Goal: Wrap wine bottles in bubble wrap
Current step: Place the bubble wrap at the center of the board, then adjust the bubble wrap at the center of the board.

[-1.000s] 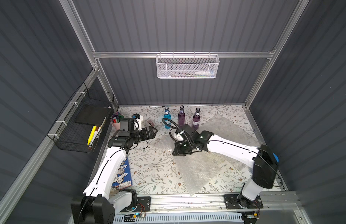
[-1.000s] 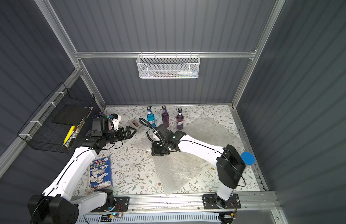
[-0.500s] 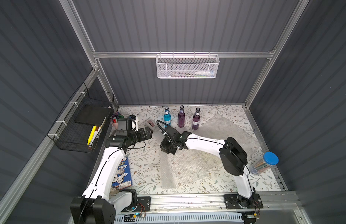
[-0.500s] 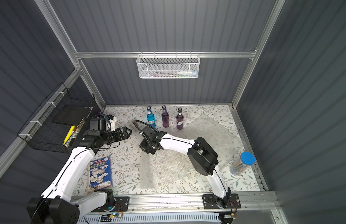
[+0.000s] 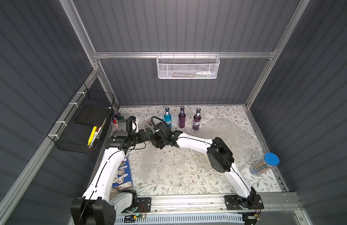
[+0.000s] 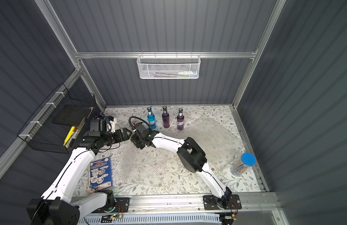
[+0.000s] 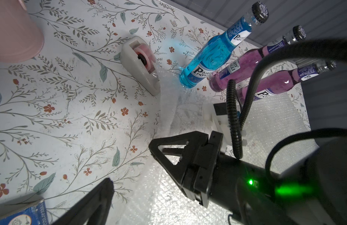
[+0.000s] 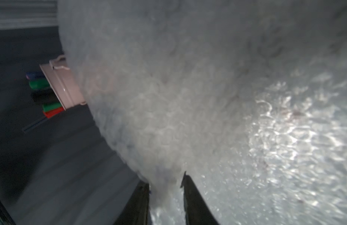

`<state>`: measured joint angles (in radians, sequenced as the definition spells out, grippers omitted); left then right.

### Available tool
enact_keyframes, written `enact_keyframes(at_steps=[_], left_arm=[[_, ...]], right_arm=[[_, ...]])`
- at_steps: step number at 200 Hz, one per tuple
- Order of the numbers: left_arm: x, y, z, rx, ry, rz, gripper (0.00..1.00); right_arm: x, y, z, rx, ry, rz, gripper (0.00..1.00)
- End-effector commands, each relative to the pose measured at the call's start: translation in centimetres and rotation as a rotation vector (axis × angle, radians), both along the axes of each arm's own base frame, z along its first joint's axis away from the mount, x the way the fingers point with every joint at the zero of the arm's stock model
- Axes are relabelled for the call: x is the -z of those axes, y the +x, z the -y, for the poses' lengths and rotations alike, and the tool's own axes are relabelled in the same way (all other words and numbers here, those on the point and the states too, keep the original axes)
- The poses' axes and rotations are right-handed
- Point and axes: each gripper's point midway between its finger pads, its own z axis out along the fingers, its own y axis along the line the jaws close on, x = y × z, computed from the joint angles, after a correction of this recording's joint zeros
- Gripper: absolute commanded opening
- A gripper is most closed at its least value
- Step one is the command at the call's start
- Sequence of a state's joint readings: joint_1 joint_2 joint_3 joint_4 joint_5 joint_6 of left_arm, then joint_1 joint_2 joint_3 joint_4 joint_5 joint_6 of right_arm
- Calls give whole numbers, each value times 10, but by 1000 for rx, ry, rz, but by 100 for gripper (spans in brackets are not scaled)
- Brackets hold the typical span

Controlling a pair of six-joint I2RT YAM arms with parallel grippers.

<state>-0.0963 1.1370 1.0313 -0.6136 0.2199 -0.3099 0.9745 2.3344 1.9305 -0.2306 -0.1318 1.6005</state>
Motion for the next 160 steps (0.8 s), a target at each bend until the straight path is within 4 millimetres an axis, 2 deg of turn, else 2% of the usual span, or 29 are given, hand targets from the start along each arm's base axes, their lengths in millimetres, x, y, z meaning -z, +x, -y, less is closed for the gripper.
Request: enact_keyframes(at_steps=[1,15,26,39,48,59,73,91,102,115,130,143,154,160], left_arm=[[5,-3,0,4,-4,-21,100],[7,-4,-1,3,1,-26,99],[8,-5,-1,3,2,-29,99],[9,-6,-1,5,-1,-29,99],[9,-6,0,6,-3,-31,99],[10,-6,0,6,-6,-33,99],[13,-7,1,9,-8,-42,100],[19,-8,3,18,-16,-58,99],[23,-8,4,21,-24,-64,99],[26,-6,7,31,-38,-72,99],[30,-4,10,42,-50,-80,99],[30,-1,11,47,-58,-78,99],[29,0,12,49,-59,-73,99],[28,1,12,48,-59,-71,99]], right_arm=[[-21,4,-1,-67,-48,102,40],[-23,-5,6,-153,-109,129,41],[-18,-14,12,-212,-131,157,38],[-1,-26,26,-260,-164,150,38],[2,-34,36,-296,-173,145,39],[-4,-41,44,-343,-155,175,42],[-21,-48,59,-402,-178,245,48],[-25,-59,85,-467,-269,287,56],[-17,-73,94,-545,-280,285,58],[4,-90,104,-642,-302,261,61],[22,-109,107,-757,-297,247,64],[36,-118,114,-838,-352,255,64],[40,-126,116,-895,-375,272,64],[42,-122,121,-908,-435,315,64]])
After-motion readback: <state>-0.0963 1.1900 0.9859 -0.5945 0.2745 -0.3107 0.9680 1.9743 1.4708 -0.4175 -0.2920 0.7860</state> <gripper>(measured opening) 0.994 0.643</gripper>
